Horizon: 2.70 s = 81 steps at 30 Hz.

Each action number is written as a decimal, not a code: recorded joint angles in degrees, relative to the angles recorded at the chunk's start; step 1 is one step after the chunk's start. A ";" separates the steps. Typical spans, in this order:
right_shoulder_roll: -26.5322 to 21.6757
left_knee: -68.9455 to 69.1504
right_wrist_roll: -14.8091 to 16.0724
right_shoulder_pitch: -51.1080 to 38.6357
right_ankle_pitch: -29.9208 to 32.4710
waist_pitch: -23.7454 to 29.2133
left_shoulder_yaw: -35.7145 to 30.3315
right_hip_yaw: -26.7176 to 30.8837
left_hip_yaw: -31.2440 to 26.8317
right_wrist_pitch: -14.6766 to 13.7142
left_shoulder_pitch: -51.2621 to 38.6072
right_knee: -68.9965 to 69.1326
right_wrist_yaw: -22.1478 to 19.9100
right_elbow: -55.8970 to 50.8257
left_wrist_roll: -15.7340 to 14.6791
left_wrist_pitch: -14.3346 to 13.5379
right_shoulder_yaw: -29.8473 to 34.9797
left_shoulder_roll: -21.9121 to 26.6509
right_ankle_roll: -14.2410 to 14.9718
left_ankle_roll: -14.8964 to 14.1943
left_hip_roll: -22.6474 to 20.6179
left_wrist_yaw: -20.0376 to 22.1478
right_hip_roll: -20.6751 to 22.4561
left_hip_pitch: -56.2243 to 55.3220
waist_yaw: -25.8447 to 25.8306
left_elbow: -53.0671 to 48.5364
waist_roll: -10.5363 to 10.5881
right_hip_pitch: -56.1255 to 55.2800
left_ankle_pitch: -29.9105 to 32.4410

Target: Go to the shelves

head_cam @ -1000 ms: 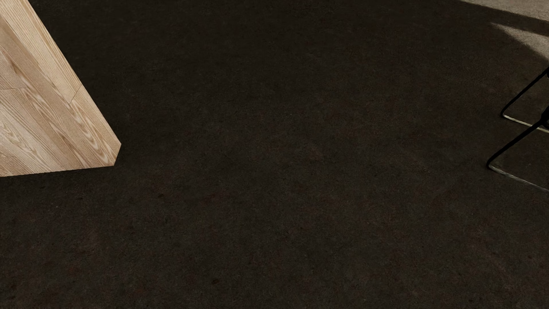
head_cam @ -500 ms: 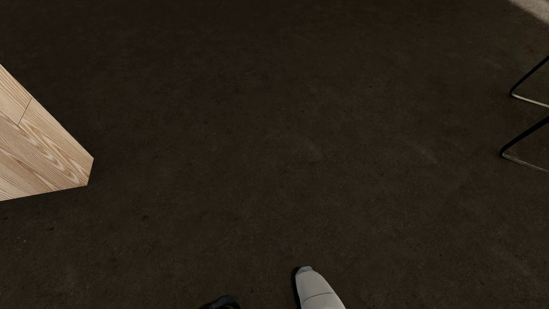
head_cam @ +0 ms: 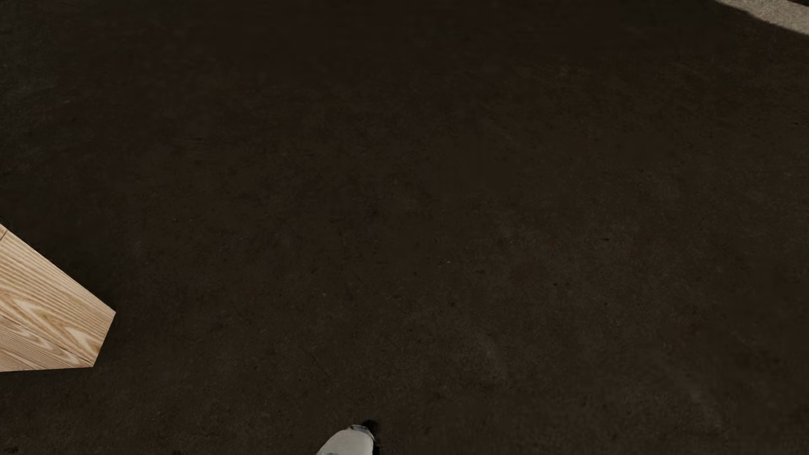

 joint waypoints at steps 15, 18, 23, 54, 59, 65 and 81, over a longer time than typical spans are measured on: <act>0.88 -5.57 0.00 7.54 11.66 -1.31 5.74 0.00 0.00 0.00 -8.55 10.46 0.00 8.71 0.00 0.00 -1.15 2.72 0.00 0.00 -3.80 0.00 -6.93 41.71 -21.16 -8.89 1.97 -36.34 -21.27; 0.94 -4.81 0.00 8.46 17.27 -2.82 8.23 0.00 0.00 0.00 -11.48 0.06 0.00 10.55 0.00 0.00 -0.68 3.21 0.00 0.00 -0.90 0.00 -9.17 49.34 -24.57 -11.05 2.20 -40.67 -22.42; 2.36 36.87 0.00 8.51 9.32 -2.82 10.18 0.00 0.00 0.00 -5.62 21.65 0.00 15.60 0.00 0.00 -1.27 -0.73 0.00 0.00 6.65 0.00 1.01 38.57 -23.30 -3.31 5.82 -37.01 13.06; -0.78 53.19 0.00 10.55 6.02 -2.11 12.12 0.00 0.00 0.00 -5.78 19.93 0.00 16.95 0.00 0.00 2.31 0.90 0.00 0.00 3.15 0.00 5.73 29.62 -19.30 0.86 -3.81 -34.56 -1.17; 0.87 28.20 0.00 5.32 16.43 -2.15 5.72 0.00 0.00 0.00 4.24 1.26 0.00 -1.10 0.00 0.00 -1.26 0.11 0.00 0.00 -0.52 0.00 5.15 4.08 -1.55 5.60 -7.99 -5.59 13.33; -1.21 -0.35 0.00 2.88 36.19 -4.55 6.80 0.00 0.00 0.00 6.66 2.04 0.00 -13.04 0.00 0.00 -4.90 -1.29 0.00 0.00 3.57 0.00 -5.86 -7.81 5.12 5.60 -5.51 9.59 -10.04; -2.68 6.63 0.00 13.76 14.07 -3.47 18.70 0.00 0.00 0.00 -15.82 14.77 0.00 18.65 0.00 0.00 -2.69 3.63 0.00 0.00 3.95 0.00 -7.21 51.61 -29.21 -12.06 1.76 -45.52 -6.95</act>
